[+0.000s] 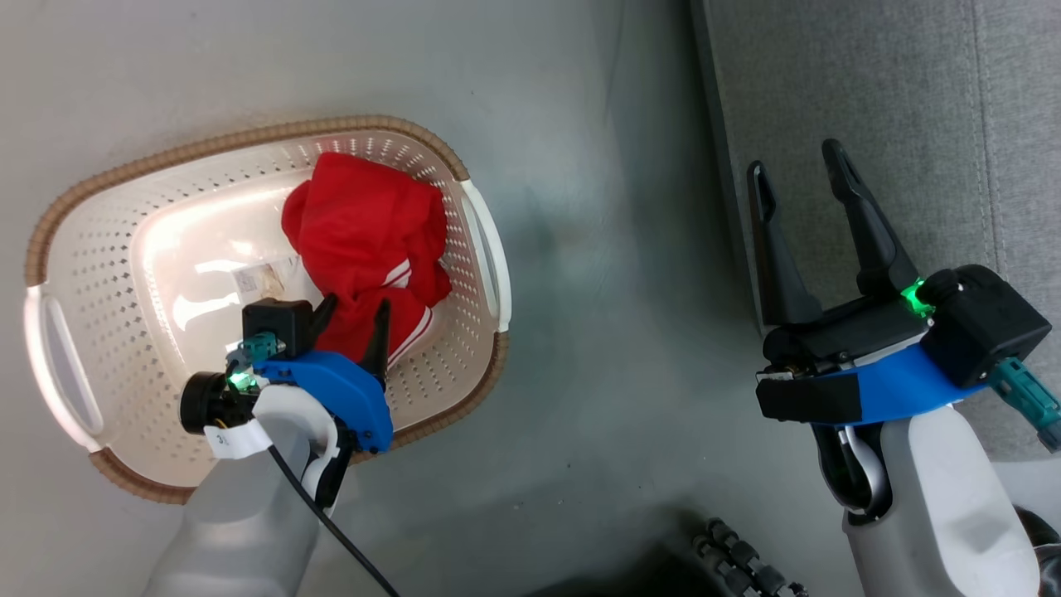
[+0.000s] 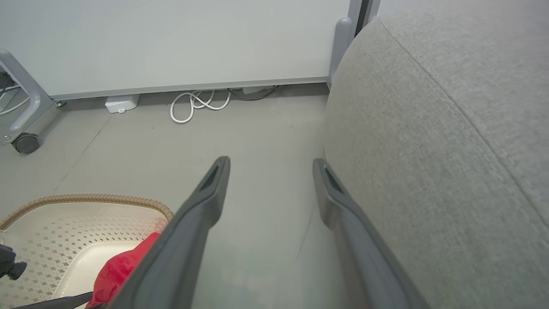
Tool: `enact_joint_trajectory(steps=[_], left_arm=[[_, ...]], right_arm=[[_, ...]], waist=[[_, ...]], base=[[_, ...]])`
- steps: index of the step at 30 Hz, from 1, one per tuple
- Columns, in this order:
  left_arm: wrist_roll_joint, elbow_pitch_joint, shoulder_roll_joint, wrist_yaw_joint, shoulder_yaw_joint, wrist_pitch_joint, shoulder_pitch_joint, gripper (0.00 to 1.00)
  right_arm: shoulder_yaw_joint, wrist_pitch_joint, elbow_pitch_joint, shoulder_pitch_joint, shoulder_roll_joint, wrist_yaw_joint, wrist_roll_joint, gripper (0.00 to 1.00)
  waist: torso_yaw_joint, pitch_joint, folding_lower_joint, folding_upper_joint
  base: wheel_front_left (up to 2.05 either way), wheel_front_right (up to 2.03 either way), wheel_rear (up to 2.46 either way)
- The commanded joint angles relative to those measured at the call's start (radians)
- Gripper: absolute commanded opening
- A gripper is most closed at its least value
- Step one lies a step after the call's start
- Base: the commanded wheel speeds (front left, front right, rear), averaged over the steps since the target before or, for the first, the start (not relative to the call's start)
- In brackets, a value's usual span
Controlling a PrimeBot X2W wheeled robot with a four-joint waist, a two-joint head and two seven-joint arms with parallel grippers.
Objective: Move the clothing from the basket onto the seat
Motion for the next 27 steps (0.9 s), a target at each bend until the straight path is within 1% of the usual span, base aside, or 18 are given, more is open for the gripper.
enact_joint_trajectory(steps=[1,10,16,17,18,19,27], left_arm=[[-0.012,0.009,0.004,-0.002,-0.006,0.008,-0.024,1.00],[-0.069,0.072,0.006,-0.002,-0.046,0.012,-0.091,1.00],[-0.074,0.119,-0.005,-0.002,-0.062,0.008,-0.119,1.00],[-0.077,0.127,-0.008,-0.002,-0.066,0.011,-0.123,0.56],[-0.076,0.134,-0.010,-0.002,-0.072,0.015,-0.129,0.24],[-0.075,0.136,-0.012,-0.002,-0.082,0.018,-0.134,0.00],[-0.110,0.124,-0.012,-0.002,-0.127,0.020,-0.133,0.00]], right_arm=[[0.001,-0.005,-0.006,-0.023,0.002,0.000,0.009,1.00],[0.008,-0.012,0.001,-0.028,0.002,0.000,0.024,1.00],[0.005,-0.013,0.004,-0.032,0.002,0.000,0.027,1.00],[0.006,-0.013,0.004,-0.033,0.002,0.000,0.027,1.00],[0.007,-0.014,0.005,-0.034,0.002,0.000,0.027,1.00],[0.009,-0.014,0.006,-0.034,0.002,0.000,0.028,1.00],[0.015,-0.014,0.020,-0.044,0.002,0.000,0.027,1.00]], waist=[[-0.007,0.021,-0.0002,0.0000],[-0.016,0.066,-0.0002,0.0000],[-0.012,0.070,-0.0002,0.0000],[-0.012,0.070,-0.0002,0.0000],[-0.011,0.069,-0.0002,0.0000],[-0.010,0.069,-0.0002,0.0000],[-0.002,0.060,-0.0002,0.0000]], base=[[0.00,0.00,0.00],[0.00,0.00,0.00],[0.00,0.00,0.00],[0.00,0.00,0.00],[0.00,0.00,0.00],[0.00,0.00,0.00],[0.00,0.00,0.00]])
